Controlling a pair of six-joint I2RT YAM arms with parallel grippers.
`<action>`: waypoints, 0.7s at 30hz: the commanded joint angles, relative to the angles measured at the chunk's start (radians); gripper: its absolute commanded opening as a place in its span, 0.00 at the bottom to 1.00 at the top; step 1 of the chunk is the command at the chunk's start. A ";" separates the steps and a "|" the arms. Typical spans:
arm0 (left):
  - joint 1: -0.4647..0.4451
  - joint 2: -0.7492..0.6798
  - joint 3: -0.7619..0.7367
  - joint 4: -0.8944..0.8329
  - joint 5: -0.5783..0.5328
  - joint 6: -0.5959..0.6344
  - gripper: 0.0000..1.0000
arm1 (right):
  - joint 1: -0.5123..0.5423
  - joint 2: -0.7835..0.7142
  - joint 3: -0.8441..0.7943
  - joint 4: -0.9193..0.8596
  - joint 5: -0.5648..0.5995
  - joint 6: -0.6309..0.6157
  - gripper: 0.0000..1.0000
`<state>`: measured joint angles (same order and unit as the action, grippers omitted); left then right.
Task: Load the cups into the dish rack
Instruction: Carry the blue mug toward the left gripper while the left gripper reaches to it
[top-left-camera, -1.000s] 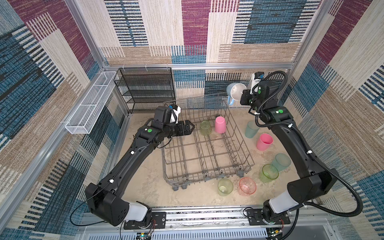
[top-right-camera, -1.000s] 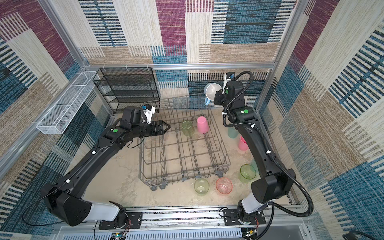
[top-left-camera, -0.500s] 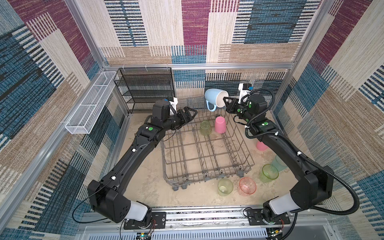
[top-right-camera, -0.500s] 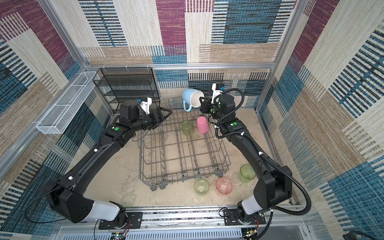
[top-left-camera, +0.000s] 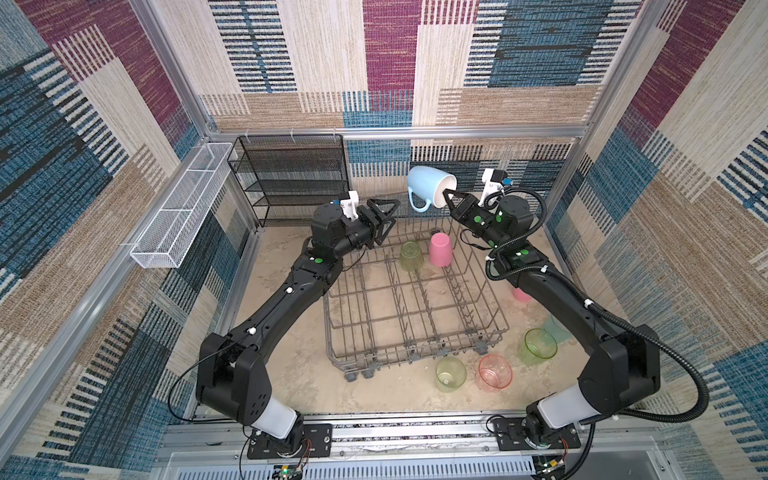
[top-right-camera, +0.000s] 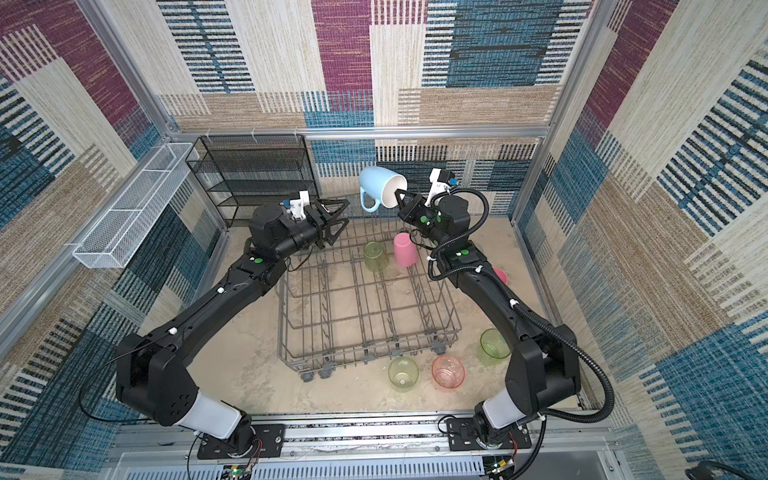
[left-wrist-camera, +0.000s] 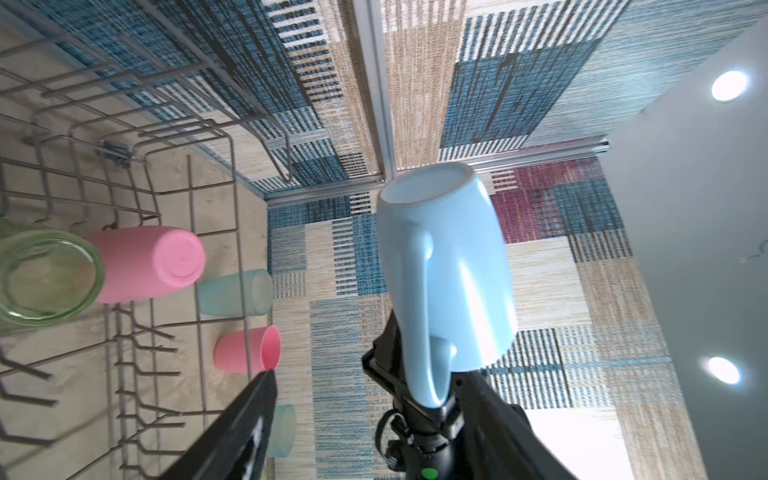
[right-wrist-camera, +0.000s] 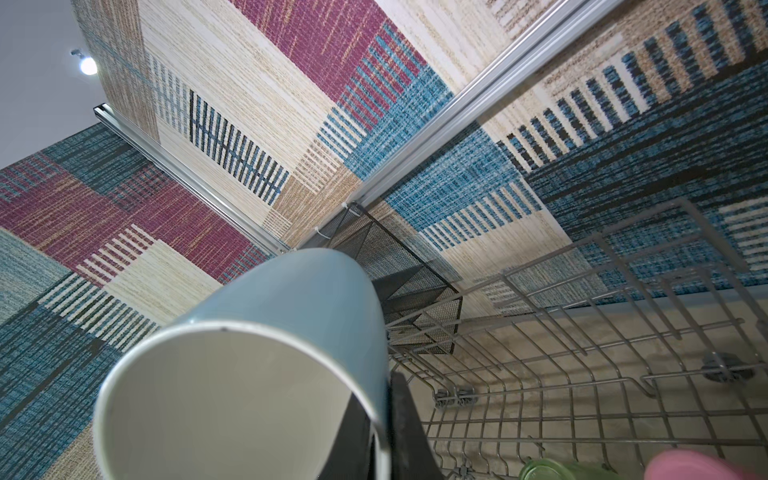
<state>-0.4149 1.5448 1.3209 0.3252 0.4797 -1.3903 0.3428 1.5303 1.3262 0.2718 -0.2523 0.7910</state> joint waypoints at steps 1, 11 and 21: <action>0.000 0.012 0.006 0.114 0.070 -0.033 0.70 | 0.001 0.011 0.023 0.104 -0.042 0.041 0.00; 0.004 0.081 0.068 0.189 0.226 -0.047 0.61 | 0.002 0.055 0.077 0.087 -0.087 0.051 0.00; 0.018 0.123 0.084 0.252 0.247 -0.067 0.56 | 0.002 0.089 0.098 0.078 -0.126 0.037 0.00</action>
<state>-0.4011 1.6623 1.3956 0.5079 0.7120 -1.4441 0.3431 1.6169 1.4075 0.2703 -0.3500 0.8169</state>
